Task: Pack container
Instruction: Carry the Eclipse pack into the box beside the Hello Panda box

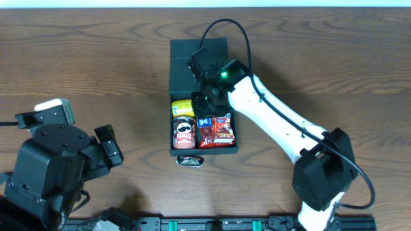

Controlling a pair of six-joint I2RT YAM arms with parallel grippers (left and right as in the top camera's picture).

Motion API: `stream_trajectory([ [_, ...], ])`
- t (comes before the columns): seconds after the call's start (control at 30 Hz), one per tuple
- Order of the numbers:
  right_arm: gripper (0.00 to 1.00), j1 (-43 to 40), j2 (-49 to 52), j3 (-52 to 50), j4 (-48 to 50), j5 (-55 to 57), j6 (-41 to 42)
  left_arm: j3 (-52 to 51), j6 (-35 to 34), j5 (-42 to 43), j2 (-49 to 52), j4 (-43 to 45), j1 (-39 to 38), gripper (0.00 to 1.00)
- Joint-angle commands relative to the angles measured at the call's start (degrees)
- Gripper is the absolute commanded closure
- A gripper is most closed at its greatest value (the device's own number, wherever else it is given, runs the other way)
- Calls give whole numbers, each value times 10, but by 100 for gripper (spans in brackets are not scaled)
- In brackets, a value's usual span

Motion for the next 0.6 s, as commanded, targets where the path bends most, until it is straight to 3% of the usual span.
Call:
stream_trajectory([
  [0.0,98,21,2,-16,7,2,52,1,-2,-3,0,-45,2,5],
  [0.43,99,41,2,-63,8,17,59,1,-2,-2,0,-45,2,5],
  [0.57,80,41,2,-63,12,19,57,1,-2,-2,0,-45,2,5],
])
